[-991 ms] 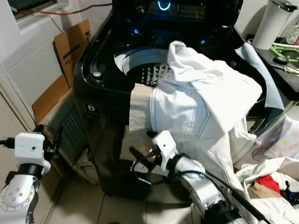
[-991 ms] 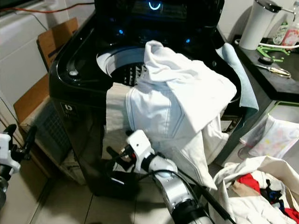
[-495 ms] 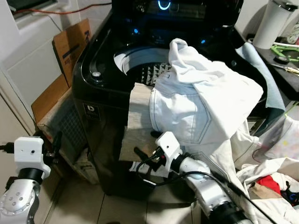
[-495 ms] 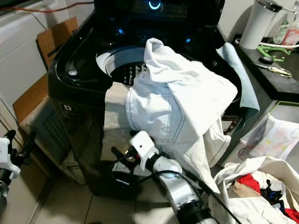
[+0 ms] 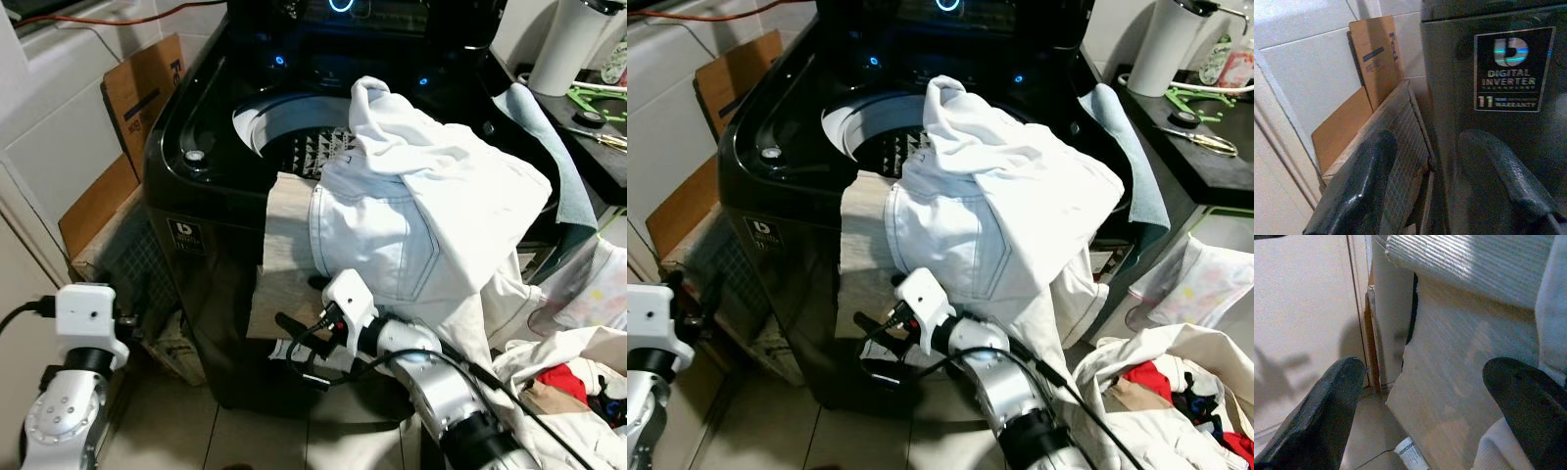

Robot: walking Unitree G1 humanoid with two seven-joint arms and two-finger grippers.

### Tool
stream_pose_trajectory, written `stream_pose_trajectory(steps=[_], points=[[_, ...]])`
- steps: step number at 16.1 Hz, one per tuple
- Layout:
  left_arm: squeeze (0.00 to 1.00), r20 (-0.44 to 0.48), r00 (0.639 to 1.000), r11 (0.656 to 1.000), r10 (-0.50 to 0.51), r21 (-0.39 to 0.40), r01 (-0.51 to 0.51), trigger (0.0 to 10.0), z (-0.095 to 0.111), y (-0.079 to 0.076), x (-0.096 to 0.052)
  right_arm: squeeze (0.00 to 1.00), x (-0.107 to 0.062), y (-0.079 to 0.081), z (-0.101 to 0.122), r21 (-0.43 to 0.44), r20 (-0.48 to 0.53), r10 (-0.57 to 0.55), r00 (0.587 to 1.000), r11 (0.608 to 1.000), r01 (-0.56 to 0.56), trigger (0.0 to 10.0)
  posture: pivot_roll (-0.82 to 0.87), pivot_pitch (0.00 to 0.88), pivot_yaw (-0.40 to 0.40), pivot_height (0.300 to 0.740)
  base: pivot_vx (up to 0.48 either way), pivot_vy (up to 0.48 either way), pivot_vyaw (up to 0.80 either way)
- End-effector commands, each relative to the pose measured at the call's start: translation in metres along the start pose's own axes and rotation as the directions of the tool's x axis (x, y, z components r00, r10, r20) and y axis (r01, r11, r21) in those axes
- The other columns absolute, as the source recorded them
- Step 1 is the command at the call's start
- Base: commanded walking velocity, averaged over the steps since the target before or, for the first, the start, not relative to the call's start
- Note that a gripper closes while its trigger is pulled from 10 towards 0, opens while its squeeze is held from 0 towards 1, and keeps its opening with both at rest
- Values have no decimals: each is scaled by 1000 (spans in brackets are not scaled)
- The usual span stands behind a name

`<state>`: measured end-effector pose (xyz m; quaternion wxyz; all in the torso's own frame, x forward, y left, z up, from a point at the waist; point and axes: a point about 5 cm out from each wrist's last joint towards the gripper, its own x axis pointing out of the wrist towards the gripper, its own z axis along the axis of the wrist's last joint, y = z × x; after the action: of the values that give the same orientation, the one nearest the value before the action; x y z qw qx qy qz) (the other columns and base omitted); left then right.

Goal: Clothes washing

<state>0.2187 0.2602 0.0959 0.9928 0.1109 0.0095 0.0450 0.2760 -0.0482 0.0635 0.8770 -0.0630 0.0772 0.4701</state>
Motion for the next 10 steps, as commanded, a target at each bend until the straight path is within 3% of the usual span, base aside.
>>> stream_pose_trajectory(steps=[1, 5, 6, 10], points=[[0, 8, 1000, 1000, -2, 4, 2, 10000, 1, -3, 3, 0, 3, -7, 11, -22, 26, -7, 1000, 1000, 8, 10000, 90, 0, -9, 740, 0, 0, 0], [0, 29, 1000, 1000, -12, -3, 12, 10000, 3, -13, 9, 0, 21, 0, 18, -116, 41, 2, 999, 993, 2, 10000, 91, 0, -16, 740, 0, 0, 0], [0, 39, 999, 1000, -13, -3, 13, 10000, 5, -14, 9, 0, 16, -6, 21, -109, 79, -107, 991, 987, 116, 10000, 90, 0, -19, 740, 0, 0, 0], [0, 42, 999, 1000, -9, -5, 9, 10000, 4, -16, 12, 0, -3, -11, 18, -145, 162, -253, 954, 950, 277, 10000, 66, 0, -8, 740, 0, 0, 0]])
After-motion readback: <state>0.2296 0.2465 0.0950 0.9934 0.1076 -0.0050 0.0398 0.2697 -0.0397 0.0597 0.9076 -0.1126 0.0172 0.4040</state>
